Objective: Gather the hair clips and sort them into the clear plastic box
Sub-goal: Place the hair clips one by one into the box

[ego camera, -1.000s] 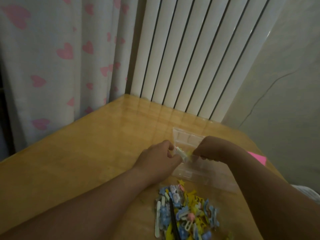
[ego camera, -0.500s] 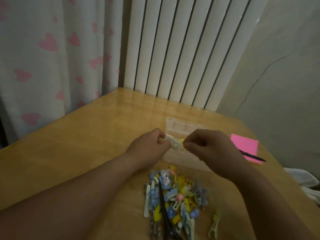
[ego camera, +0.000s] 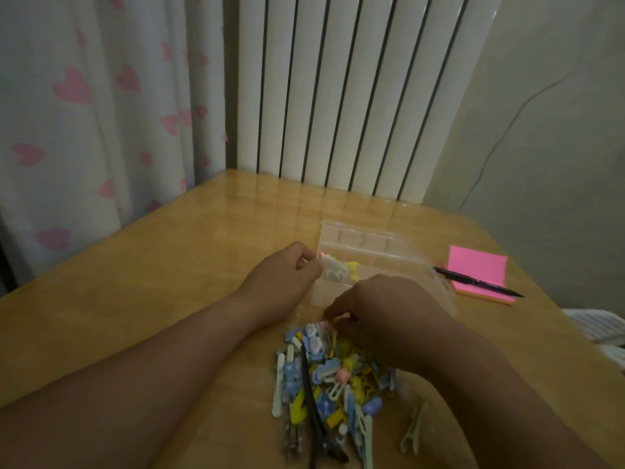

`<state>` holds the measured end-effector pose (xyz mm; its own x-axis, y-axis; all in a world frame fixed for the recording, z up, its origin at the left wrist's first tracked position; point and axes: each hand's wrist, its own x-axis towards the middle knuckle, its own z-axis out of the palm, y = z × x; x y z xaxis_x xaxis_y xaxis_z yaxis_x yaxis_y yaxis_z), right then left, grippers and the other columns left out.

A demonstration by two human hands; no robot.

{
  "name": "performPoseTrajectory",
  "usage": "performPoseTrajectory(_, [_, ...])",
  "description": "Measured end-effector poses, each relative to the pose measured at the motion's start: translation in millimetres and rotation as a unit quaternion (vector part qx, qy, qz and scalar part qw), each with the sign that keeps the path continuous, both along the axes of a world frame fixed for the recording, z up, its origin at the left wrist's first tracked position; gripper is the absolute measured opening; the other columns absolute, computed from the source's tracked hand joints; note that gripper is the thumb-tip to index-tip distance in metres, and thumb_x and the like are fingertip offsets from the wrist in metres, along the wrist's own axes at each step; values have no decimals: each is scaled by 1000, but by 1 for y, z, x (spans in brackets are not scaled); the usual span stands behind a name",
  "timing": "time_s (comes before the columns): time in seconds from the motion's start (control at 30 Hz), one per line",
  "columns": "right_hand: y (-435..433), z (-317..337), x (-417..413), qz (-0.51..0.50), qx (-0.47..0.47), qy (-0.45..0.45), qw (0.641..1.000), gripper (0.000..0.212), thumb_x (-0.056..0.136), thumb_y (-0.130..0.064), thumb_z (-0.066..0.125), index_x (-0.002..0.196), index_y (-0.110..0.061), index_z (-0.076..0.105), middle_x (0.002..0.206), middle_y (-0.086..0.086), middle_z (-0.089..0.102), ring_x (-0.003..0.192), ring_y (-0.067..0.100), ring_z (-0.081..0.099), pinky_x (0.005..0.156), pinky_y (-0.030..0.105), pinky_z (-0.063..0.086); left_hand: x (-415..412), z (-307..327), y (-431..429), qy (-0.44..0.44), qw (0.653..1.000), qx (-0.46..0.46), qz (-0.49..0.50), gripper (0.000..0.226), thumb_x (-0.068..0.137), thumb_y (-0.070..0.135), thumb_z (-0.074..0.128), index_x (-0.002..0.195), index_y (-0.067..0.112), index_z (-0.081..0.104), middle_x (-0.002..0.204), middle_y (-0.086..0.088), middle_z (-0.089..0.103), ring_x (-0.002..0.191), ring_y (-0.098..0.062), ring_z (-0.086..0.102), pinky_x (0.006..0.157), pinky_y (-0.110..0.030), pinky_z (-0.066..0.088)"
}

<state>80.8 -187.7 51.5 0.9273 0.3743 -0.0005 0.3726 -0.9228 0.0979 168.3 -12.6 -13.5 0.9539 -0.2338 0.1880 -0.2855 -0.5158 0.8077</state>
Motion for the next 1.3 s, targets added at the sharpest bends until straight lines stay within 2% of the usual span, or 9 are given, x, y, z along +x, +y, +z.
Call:
performPoseTrajectory(0.17, [-7,3,0,-35,-18,11,999,25,99,-46,62,117,-40,78,106,-9,77,93,17,70,84,40,62,0,1,1,0,1000,-1,0,33,107,48,51,128,27,63,90,7,64,86,-14,62,75,-38,47])
performPoseTrajectory(0.33, [-5,2,-1,-39,9,-13,999,26,99,-46,60,122,-44,72,109,-11,75,94,14,70,84,37,62,0,1,1,6,1000,-2,-5,33,107,50,51,127,28,62,96,5,67,91,-20,66,85,-47,54])
performPoseTrajectory(0.53, [0,1,-2,-25,-13,1,1000,32,99,-43,59,129,-51,68,113,-13,75,100,14,70,87,37,60,3,-1,1,6,1000,8,1,37,104,53,52,131,29,62,100,13,64,91,-12,64,75,-36,48])
performPoseTrajectory(0.77, [-10,5,-3,-43,20,41,998,25,99,-45,64,123,-48,73,110,-17,74,97,6,67,87,33,60,3,-2,1,6,1000,7,0,37,104,53,52,130,29,62,96,14,62,90,-11,63,75,-36,49])
performPoseTrajectory(0.9, [-11,8,-4,-44,15,13,999,29,99,-47,65,128,-45,70,115,-14,72,102,10,66,92,34,58,4,-2,0,5,1000,9,2,35,104,52,52,128,29,62,96,13,64,87,-11,64,73,-35,49])
performPoseTrajectory(1.03, [-6,6,-4,-52,-13,13,998,29,99,-48,64,126,-42,73,115,-9,74,101,14,68,90,37,60,4,-2,0,4,1000,11,4,36,104,53,52,129,29,62,94,13,62,85,-10,62,69,-33,43])
performPoseTrajectory(1.3, [4,1,-2,-63,-53,-12,997,23,98,-49,64,113,-36,77,101,-5,73,91,20,70,79,34,59,2,-1,0,4,1000,11,4,36,104,53,52,129,29,62,97,11,66,89,-12,65,79,-37,52])
